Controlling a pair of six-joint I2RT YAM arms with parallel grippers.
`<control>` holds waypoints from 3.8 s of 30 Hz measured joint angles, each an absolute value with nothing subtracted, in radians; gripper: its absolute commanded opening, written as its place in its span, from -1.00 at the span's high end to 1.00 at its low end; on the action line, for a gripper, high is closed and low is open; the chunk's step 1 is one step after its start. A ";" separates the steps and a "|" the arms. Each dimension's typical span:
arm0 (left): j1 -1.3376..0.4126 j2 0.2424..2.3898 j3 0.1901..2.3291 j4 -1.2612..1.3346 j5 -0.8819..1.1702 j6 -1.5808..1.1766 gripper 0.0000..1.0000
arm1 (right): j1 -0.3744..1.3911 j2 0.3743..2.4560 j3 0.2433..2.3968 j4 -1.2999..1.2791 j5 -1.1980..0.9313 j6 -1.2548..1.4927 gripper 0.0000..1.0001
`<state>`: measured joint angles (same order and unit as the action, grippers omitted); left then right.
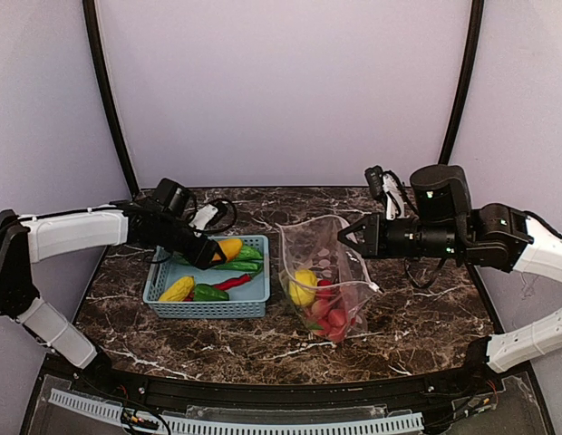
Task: Place the food in the zip-top bag and seal the zipper
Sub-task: Pick up the fake fruit from the bin, then place the fake fruit in the zipper food storage bag.
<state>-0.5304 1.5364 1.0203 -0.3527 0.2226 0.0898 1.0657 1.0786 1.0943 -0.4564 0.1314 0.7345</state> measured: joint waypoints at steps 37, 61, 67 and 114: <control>-1.041 1.252 1.262 -0.173 0.237 -0.300 0.00 | 1.061 1.142 1.127 -0.442 0.104 0.723 1.00; -1.129 1.395 1.193 0.047 0.115 -0.310 -0.04 | 1.061 1.147 1.135 -0.442 0.100 0.718 1.00; -1.131 1.402 1.179 0.043 0.084 -0.309 -0.07 | 1.061 1.147 1.137 -0.442 0.101 0.718 1.00; -1.131 1.582 1.374 -0.205 0.037 -0.336 -0.71 | 1.059 1.140 1.137 -0.450 0.102 0.719 1.00</control>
